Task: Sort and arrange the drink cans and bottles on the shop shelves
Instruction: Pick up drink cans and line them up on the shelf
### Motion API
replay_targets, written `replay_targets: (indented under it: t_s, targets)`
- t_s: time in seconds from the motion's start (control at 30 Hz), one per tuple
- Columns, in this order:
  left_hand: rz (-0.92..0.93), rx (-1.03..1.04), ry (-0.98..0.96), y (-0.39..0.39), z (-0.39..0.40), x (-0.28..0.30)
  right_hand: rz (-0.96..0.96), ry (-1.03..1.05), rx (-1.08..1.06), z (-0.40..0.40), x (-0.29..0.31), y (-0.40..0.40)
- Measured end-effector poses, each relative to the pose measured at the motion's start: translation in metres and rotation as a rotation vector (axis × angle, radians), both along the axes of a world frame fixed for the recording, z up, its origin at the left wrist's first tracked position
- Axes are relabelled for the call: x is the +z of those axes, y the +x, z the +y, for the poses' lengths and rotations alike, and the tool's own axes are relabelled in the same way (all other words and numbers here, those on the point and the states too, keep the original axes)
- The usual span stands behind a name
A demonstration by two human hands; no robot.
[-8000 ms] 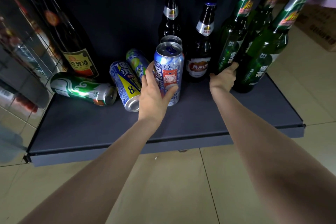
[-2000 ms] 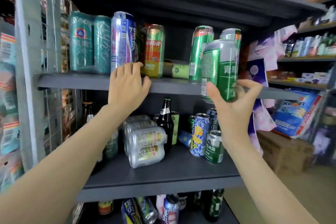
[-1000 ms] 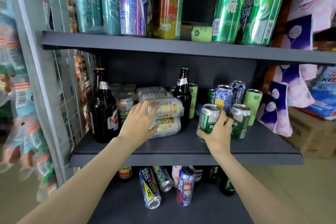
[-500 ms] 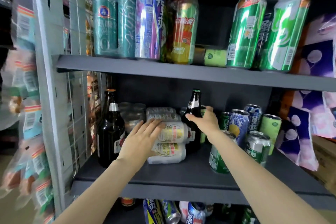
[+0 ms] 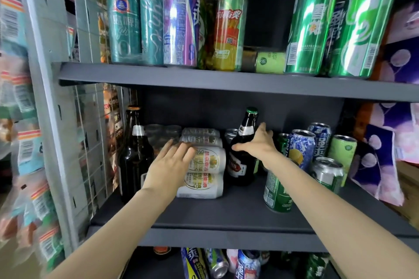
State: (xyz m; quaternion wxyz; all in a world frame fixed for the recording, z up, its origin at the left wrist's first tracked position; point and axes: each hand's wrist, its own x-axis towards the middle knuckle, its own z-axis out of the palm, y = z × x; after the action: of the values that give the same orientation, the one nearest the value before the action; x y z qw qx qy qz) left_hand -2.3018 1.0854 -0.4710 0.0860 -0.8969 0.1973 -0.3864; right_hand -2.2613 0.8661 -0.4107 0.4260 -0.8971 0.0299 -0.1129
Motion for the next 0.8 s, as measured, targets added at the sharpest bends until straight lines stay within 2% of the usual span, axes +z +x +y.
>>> replay_targets:
  t_s: [0.37, 0.43, 0.53, 0.73, 0.8]
  targets:
    - [-0.003, 0.073, -0.032, -0.002, -0.003, -0.004, -0.256, 0.072, 0.112, 0.003, -0.02, -0.048]
    - [0.044, 0.117, -0.001, -0.007, -0.008, 0.0, -0.283, 0.087, 0.128, 0.003, -0.021, -0.062]
    - [0.163, 0.195, 0.038, -0.011, -0.014, 0.002, -0.291, 0.087, 0.151, 0.002, -0.02, -0.083]
    - [0.255, 0.172, -0.092, -0.032, -0.018, -0.004, -0.229, 0.036, 0.244, -0.005, -0.01, -0.134]
    - [0.171, 0.065, -0.112, -0.048, -0.012, -0.011, -0.21, -0.008, 0.262, -0.007, -0.005, -0.148]
